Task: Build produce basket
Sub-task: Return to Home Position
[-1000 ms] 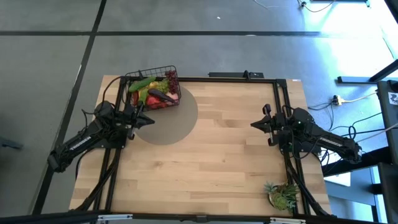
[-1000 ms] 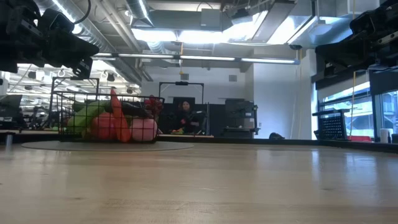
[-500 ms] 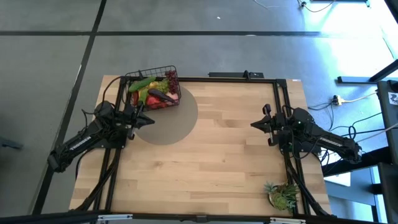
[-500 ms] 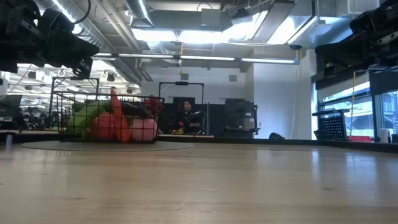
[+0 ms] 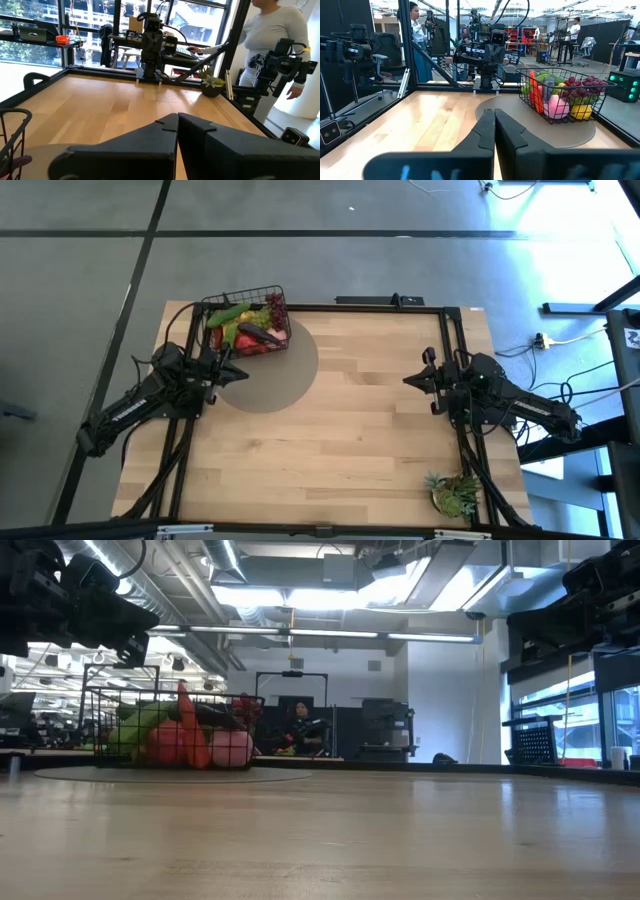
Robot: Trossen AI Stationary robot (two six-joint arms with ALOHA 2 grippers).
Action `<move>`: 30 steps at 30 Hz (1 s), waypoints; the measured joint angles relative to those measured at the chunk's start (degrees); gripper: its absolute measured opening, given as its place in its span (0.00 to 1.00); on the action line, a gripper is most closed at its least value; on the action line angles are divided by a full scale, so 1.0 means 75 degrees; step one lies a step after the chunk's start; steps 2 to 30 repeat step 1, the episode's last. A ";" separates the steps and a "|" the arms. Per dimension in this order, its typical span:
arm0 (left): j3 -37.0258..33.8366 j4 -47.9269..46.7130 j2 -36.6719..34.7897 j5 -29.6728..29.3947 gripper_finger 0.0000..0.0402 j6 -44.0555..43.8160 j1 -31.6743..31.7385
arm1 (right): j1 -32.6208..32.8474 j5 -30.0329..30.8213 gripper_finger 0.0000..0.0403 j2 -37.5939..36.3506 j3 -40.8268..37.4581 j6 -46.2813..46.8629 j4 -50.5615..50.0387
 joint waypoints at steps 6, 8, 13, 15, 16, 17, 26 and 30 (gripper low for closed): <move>0.0000 0.0002 0.0001 -0.0002 0.00 0.0003 -0.0001 | 0.0000 0.0000 0.00 0.0000 0.0000 -0.0004 -0.0001; 0.0000 0.0002 0.0001 -0.0002 0.00 0.0003 -0.0001 | 0.0000 0.0000 0.00 0.0000 0.0000 -0.0004 -0.0001; 0.0000 0.0002 0.0001 -0.0002 0.00 0.0003 -0.0001 | 0.0000 0.0000 0.00 0.0000 0.0000 -0.0004 -0.0001; 0.0000 0.0002 0.0001 -0.0002 0.00 0.0003 -0.0001 | 0.0000 0.0000 0.00 0.0000 0.0000 -0.0004 -0.0001; 0.0000 0.0002 0.0001 -0.0002 0.00 0.0003 -0.0001 | 0.0000 0.0000 0.00 0.0000 0.0000 -0.0004 -0.0001; 0.0000 0.0002 0.0001 -0.0002 0.00 0.0003 -0.0001 | 0.0000 0.0000 0.00 0.0000 0.0000 -0.0004 -0.0001; 0.0000 0.0002 0.0001 -0.0002 0.00 0.0003 -0.0001 | 0.0000 0.0000 0.00 0.0000 0.0000 -0.0004 -0.0001; 0.0000 0.0002 0.0001 -0.0002 0.00 0.0003 -0.0001 | 0.0000 0.0000 0.00 0.0000 0.0000 -0.0004 -0.0001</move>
